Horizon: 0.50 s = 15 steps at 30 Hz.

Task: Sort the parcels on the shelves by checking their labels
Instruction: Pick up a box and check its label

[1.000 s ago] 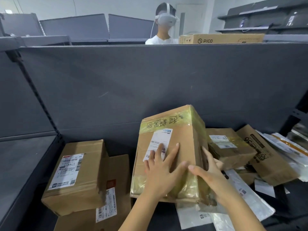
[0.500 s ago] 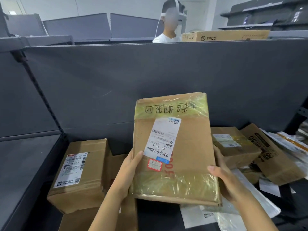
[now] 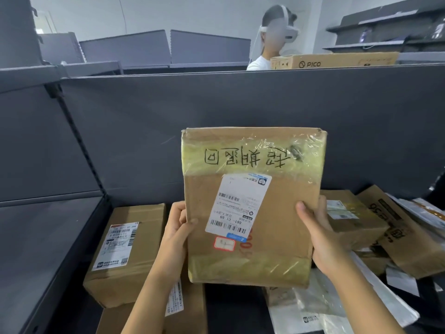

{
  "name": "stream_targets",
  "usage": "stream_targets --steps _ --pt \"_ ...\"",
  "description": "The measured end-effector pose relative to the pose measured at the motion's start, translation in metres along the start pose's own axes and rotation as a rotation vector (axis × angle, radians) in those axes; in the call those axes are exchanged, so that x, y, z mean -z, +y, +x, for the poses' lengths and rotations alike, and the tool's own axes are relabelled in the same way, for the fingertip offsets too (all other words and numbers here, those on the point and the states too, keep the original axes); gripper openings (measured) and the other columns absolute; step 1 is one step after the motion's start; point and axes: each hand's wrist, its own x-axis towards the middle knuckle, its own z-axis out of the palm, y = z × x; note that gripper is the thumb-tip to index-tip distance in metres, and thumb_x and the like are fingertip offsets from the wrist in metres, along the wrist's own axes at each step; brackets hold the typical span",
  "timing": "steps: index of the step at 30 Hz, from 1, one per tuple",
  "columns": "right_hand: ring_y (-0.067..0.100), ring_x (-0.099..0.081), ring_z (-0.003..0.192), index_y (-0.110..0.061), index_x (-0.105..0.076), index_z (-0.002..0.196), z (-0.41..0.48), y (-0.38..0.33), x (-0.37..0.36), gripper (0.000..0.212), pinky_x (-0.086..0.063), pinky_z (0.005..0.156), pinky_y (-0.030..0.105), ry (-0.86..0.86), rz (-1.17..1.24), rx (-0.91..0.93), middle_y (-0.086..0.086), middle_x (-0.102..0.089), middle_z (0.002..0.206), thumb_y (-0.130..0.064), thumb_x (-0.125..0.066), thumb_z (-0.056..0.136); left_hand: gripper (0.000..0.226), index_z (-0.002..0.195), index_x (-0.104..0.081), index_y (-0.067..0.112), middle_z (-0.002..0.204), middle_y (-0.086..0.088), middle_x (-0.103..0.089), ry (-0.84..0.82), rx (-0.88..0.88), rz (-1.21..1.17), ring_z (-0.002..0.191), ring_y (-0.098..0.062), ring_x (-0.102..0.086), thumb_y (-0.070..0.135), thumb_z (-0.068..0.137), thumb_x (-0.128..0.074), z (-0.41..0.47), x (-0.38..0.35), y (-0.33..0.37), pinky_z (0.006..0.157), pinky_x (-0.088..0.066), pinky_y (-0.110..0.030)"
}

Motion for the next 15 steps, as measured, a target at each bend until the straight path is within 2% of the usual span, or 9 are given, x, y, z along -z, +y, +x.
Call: stream_targets --steps 1,3,5,7,8,10,13,15 --pt "0.014 -0.060 0.103 -0.036 -0.045 0.109 0.001 -0.002 0.000 0.046 -0.051 0.083 0.037 0.000 -0.025 0.028 0.001 -0.059 0.114 -0.059 -0.063 0.073 0.036 0.087 -0.053 0.019 0.090 -0.005 -0.064 0.003 -0.001 -0.008 0.085 -0.020 -0.060 0.048 0.069 -0.065 -0.001 0.000 0.003 0.079 -0.042 -0.044" --pt "0.008 -0.062 0.102 -0.050 -0.050 0.095 0.004 -0.005 0.002 0.037 -0.050 0.086 0.037 -0.015 -0.089 0.067 -0.012 -0.064 0.109 -0.069 -0.064 0.066 0.042 0.079 -0.048 0.015 0.088 -0.003 -0.064 0.014 -0.014 -0.047 0.081 -0.020 -0.057 0.056 0.075 -0.055 0.003 0.002 0.010 0.077 -0.039 -0.042" --pt "-0.002 -0.061 0.103 -0.057 -0.047 0.104 0.007 -0.010 0.003 0.028 -0.047 0.088 0.031 -0.061 -0.189 0.097 -0.027 -0.065 0.106 -0.056 -0.056 0.078 0.047 0.083 -0.050 0.013 0.097 -0.007 -0.065 0.054 0.025 -0.106 0.087 -0.025 -0.058 0.060 0.080 -0.045 0.012 0.004 0.022 0.079 -0.040 -0.042" --pt "-0.008 -0.059 0.104 -0.053 -0.044 0.119 0.010 -0.018 -0.001 0.038 -0.046 0.091 0.028 -0.104 -0.310 0.139 -0.032 -0.062 0.109 -0.051 -0.051 0.081 0.066 0.102 -0.058 0.009 0.113 -0.012 -0.063 0.075 0.089 -0.093 0.102 -0.033 -0.059 0.068 0.087 -0.033 0.019 0.006 0.032 0.086 -0.043 -0.044" --pt "-0.008 -0.058 0.105 -0.050 -0.043 0.125 0.012 -0.023 -0.003 0.044 -0.045 0.093 0.029 -0.111 -0.370 0.164 -0.033 -0.061 0.111 -0.052 -0.050 0.082 0.074 0.111 -0.061 0.012 0.118 -0.011 -0.065 0.060 0.134 -0.102 0.107 -0.034 -0.061 0.072 0.087 -0.024 0.021 0.007 0.036 0.089 -0.045 -0.044" --pt "-0.010 -0.057 0.105 -0.046 -0.042 0.131 0.015 -0.034 -0.007 0.047 -0.045 0.091 0.025 -0.130 -0.469 0.226 -0.034 -0.061 0.112 -0.051 -0.048 0.085 0.084 0.115 -0.066 0.024 0.118 -0.008 -0.069 0.029 0.254 -0.147 0.109 -0.029 -0.065 0.078 0.081 -0.012 0.021 0.011 0.046 0.088 -0.049 -0.047" --pt "-0.019 -0.054 0.102 -0.056 -0.039 0.126 0.018 -0.051 -0.009 0.039 -0.042 0.081 0.007 -0.185 -0.627 0.299 -0.040 -0.059 0.107 -0.043 -0.048 0.090 0.083 0.120 -0.063 0.027 0.118 -0.007 -0.069 0.011 0.391 -0.281 0.107 -0.029 -0.066 0.082 0.078 -0.017 0.020 0.027 0.057 0.084 -0.049 -0.053" --pt "-0.022 -0.052 0.099 -0.057 -0.038 0.126 0.022 -0.065 -0.011 0.041 -0.041 0.077 0.004 -0.222 -0.743 0.336 -0.042 -0.055 0.104 -0.037 -0.050 0.093 0.068 0.115 -0.066 0.026 0.117 -0.008 -0.069 -0.014 0.428 -0.312 0.102 -0.029 -0.069 0.073 0.083 -0.029 0.020 0.035 0.060 0.085 -0.049 -0.054"
